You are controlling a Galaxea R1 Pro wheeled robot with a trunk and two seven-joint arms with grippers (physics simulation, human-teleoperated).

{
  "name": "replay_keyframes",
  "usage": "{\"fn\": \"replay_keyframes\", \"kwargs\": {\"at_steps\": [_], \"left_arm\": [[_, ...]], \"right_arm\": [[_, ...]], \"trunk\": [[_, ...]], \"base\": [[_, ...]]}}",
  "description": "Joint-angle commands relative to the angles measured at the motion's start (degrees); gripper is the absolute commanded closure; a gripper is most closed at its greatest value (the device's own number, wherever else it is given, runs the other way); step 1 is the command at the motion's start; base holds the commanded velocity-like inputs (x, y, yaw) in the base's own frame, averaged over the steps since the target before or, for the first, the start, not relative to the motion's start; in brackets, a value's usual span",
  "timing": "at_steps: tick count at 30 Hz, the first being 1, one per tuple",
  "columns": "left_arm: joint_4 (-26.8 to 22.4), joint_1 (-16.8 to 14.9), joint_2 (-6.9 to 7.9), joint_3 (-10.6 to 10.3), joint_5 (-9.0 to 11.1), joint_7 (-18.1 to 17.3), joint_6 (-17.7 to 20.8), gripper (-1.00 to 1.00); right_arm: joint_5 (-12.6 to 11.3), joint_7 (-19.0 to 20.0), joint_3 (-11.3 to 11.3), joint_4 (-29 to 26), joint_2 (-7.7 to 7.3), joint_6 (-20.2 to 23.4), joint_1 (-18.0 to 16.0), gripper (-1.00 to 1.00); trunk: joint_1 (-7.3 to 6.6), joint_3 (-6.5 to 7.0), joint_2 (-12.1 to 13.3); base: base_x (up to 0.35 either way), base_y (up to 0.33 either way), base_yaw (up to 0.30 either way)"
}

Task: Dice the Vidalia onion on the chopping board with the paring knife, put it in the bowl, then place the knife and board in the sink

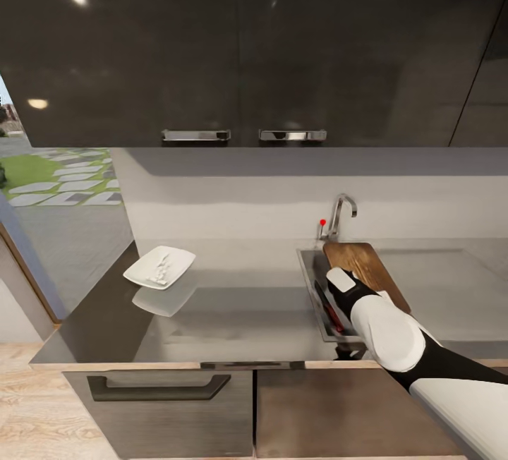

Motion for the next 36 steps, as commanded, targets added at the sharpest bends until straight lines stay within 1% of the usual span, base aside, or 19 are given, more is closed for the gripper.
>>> {"fn": "replay_keyframes", "kwargs": {"at_steps": [1, 4, 7, 13, 18, 21, 28, 36], "left_arm": [[0.2, -0.1, -0.02, 0.0, 0.1, 0.1, -0.4, -1.0], [0.2, -0.1, -0.03, 0.0, 0.1, 0.1, -0.4, -1.0], [0.2, -0.1, -0.06, 0.0, 0.1, 0.1, -0.4, -1.0], [0.2, -0.1, -0.07, 0.0, 0.1, 0.1, -0.4, -1.0], [0.2, -0.1, -0.1, 0.0, 0.1, 0.1, -0.4, -1.0], [0.2, -0.1, -0.1, 0.0, 0.1, 0.1, -0.4, -1.0], [0.2, -0.1, -0.1, 0.0, 0.1, 0.1, -0.4, -1.0], [0.2, -0.1, -0.1, 0.0, 0.1, 0.1, -0.4, -1.0]], "right_arm": [[-0.6, -0.1, 0.5, 0.1, 0.0, -0.6, 0.0, 1.0], [-1.0, 0.0, 0.5, 0.3, 0.06, -1.3, 0.0, 1.0], [-2.2, 0.0, 0.5, 0.4, 0.09, -1.5, 0.0, 1.0], [-3.2, 0.0, 0.5, 0.5, 0.09, -1.5, 0.0, 1.0], [-3.3, 0.0, 0.5, 0.5, 0.27, -1.4, 0.0, 1.0], [-3.3, 0.0, 0.6, 0.5, 0.33, -1.4, 0.0, 1.0], [-3.3, 0.0, 0.7, 0.6, 0.52, -1.4, 0.0, 1.0], [-3.2, 0.4, 0.7, 0.6, 1.87, -1.3, 0.0, 1.0]], "trunk": [[0.03, -0.12, -0.1], [0.03, -0.12, -0.1], [0.03, -0.12, -0.1], [0.03, 0.09, -0.1], [0.03, 0.27, -0.1], [0.03, 0.3, -0.1], [0.03, 0.32, -0.1], [0.03, 0.32, -0.1]], "base": [[0.0, 0.0, 0.0], [0.0, 0.0, 0.0], [0.0, 0.0, -0.029], [0.0, 0.0, -0.178], [0.0, 0.0, -0.197], [0.0, 0.052, -0.077], [0.0, 0.211, -0.013], [0.0, 0.037, -0.001]]}}
